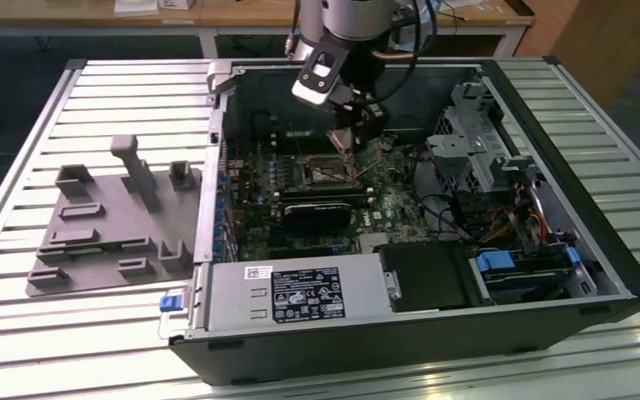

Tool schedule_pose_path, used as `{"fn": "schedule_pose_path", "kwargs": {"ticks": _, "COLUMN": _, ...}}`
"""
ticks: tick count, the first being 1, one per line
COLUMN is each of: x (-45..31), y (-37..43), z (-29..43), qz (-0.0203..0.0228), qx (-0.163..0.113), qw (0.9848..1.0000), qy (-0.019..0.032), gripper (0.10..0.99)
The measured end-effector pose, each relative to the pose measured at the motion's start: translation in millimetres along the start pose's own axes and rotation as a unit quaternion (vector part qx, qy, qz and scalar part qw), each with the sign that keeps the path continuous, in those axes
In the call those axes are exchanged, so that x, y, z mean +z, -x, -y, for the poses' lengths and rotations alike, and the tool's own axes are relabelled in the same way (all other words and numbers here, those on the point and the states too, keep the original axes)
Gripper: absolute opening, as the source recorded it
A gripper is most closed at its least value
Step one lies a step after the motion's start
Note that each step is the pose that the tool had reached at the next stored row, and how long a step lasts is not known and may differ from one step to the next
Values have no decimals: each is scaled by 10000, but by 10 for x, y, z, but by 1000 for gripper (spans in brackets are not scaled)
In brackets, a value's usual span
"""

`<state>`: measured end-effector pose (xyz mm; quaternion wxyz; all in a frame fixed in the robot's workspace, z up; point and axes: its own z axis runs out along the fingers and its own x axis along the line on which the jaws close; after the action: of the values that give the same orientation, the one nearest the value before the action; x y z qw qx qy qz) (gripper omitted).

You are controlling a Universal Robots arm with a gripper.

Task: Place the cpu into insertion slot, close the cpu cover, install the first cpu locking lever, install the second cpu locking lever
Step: 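Place the cpu into insertion slot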

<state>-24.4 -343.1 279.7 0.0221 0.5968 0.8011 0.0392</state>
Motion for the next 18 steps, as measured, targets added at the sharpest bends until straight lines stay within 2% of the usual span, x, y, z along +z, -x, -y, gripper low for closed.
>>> {"fn": "schedule_pose_path", "kwargs": {"ticks": 1, "x": 5, "y": 0, "z": 0, "qz": 19, "qx": 200, "qw": 9998, "qy": 1, "gripper": 537}}
{"fn": "schedule_pose_path", "kwargs": {"ticks": 5, "x": 23, "y": 1, "z": 2, "qz": 51, "qx": 566, "qw": 9984, "qy": 6, "gripper": 537}}
{"fn": "schedule_pose_path", "kwargs": {"ticks": 11, "x": 95, "y": 0, "z": 11, "qz": 96, "qx": 1077, "qw": 9941, "qy": 12, "gripper": 537}}
{"fn": "schedule_pose_path", "kwargs": {"ticks": 15, "x": 148, "y": -16, "z": 47, "qz": 103, "qx": 1130, "qw": 9935, "qy": 23, "gripper": 537}}
{"fn": "schedule_pose_path", "kwargs": {"ticks": 18, "x": 180, "y": -25, "z": 73, "qz": 111, "qx": 1132, "qw": 9935, "qy": 63, "gripper": 537}}
